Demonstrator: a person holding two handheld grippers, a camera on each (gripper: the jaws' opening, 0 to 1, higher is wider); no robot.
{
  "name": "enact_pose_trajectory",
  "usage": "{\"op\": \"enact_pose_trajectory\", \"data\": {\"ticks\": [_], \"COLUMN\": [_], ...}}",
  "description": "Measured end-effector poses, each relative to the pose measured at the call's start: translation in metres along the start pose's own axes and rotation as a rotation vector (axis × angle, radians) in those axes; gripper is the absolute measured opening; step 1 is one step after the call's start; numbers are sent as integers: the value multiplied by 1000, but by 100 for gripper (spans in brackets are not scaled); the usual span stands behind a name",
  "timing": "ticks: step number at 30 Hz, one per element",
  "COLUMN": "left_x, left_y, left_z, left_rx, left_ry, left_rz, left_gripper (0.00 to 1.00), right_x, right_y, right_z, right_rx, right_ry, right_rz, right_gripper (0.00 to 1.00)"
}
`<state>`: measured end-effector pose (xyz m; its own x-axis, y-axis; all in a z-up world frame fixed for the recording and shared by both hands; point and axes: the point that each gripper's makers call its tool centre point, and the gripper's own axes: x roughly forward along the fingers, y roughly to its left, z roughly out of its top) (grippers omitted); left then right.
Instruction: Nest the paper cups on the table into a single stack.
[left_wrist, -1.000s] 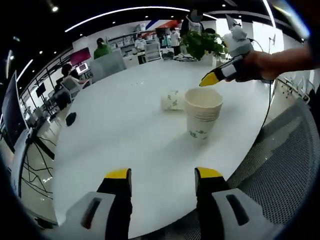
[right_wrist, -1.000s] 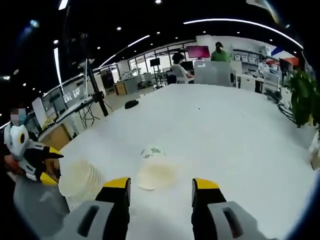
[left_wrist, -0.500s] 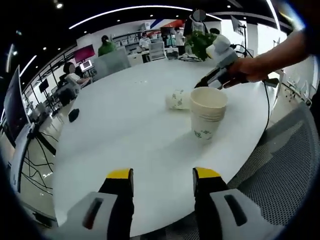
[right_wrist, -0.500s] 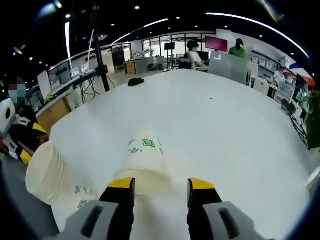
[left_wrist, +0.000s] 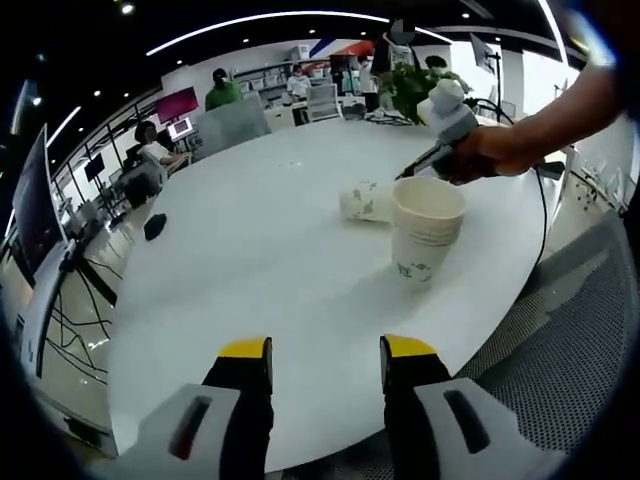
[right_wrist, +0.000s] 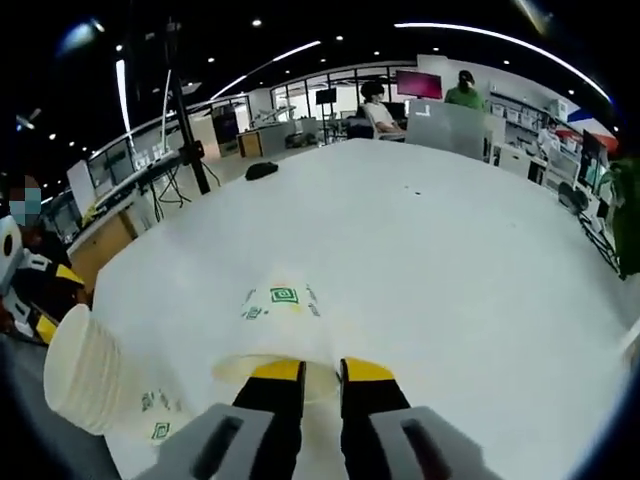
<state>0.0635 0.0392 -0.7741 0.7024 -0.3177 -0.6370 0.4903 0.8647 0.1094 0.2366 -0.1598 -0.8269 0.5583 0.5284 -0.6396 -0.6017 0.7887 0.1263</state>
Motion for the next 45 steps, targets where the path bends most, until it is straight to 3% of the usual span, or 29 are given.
{"op": "enact_pose_trajectory", "data": {"ticks": [2,16,20,30,45], "left_x": [0,1,1,0,-3], "left_y": [0,-4,-4,-9,-24], "left_z": [0,0,0,2,7], "left_rx": [-2,24,41,47,71], "left_ry": [0,-2,-3,-16,-33], "left_rz": [1,-18,-13,-37,-103], "left_gripper": [42,45,42,42,44], "right_x": [-2,-37,-43,-73,-133], "right_y": [2,9,-1,-13,29], "right_z": [0,18,22,34,56], "right_rx": [2,26,101,113,109], "right_ry": [-3,-67,-101,-172,-289], "right_rz": [1,-33,-65,-109,-96], "right_gripper": [0,0,0,0,0]}}
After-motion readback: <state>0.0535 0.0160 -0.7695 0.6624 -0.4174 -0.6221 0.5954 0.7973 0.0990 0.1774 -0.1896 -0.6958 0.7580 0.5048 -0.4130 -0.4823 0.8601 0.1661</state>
